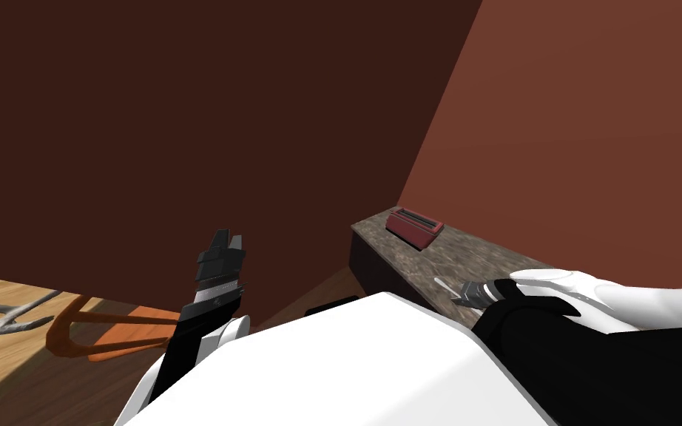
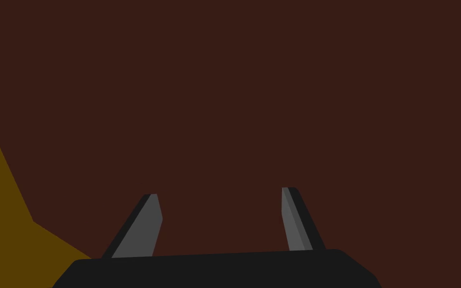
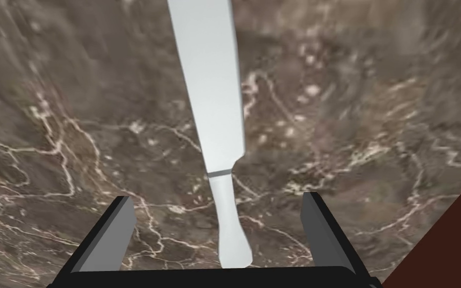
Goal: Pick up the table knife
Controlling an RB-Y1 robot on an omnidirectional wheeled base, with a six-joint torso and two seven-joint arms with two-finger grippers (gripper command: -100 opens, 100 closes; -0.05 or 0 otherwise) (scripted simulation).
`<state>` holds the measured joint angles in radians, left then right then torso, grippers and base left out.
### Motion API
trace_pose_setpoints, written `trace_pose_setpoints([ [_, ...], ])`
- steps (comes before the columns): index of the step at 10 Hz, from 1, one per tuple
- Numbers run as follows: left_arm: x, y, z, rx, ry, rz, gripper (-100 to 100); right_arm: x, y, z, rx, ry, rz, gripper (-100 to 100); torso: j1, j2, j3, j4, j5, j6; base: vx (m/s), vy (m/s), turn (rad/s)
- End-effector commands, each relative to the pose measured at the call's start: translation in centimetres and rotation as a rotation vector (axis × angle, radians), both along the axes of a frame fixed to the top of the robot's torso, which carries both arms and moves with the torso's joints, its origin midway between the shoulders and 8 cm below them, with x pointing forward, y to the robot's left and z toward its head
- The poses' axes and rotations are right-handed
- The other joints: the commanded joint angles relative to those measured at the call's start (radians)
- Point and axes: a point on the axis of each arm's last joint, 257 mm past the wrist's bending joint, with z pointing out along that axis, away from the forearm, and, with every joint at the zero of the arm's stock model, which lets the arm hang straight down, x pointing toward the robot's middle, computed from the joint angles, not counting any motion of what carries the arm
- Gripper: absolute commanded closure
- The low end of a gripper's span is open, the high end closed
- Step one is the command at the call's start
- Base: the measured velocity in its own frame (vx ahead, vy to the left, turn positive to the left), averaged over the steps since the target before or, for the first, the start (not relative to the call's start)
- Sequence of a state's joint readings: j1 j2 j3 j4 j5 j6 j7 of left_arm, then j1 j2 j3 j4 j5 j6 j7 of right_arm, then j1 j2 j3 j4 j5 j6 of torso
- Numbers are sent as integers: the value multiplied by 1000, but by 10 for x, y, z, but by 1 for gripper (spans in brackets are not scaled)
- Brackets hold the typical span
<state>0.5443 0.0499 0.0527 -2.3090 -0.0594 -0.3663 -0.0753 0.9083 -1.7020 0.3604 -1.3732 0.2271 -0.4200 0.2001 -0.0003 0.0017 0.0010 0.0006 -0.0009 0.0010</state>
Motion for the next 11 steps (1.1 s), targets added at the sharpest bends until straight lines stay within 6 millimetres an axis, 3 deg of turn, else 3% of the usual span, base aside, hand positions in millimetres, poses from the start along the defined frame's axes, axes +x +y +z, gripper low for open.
trace_pose_setpoints([
  [1,0,0,0,0,0,0,0,0,0,0,0,0,0,100,0,0,0,0,0,0,0,0,0],
  [5,0,0,0,0,0,0,0,0,0,0,0,0,1,100,-1,-1,0,0,-1,0,0,0,0],
  [6,0,0,0,0,0,0,0,0,0,0,0,0,1,0,-1,-1,0,0,-1,0,0,0,0],
  [7,0,0,0,0,0,0,0,12,0,7,-1,-2,21,100,-1,-1,0,0,-1,0,5,13,-164],
  [9,0,0,0,0,0,0,0,26,0,17,-2,-4,52,100,1,0,0,0,0,1,6,27,-209],
  [10,0,0,0,0,0,0,0,20,-1,14,-3,-3,43,100,2,0,0,0,0,1,2,12,-37],
  [11,0,0,0,0,0,0,0,20,0,14,-2,-2,44,0,1,0,0,0,-1,0,0,0,0],
])
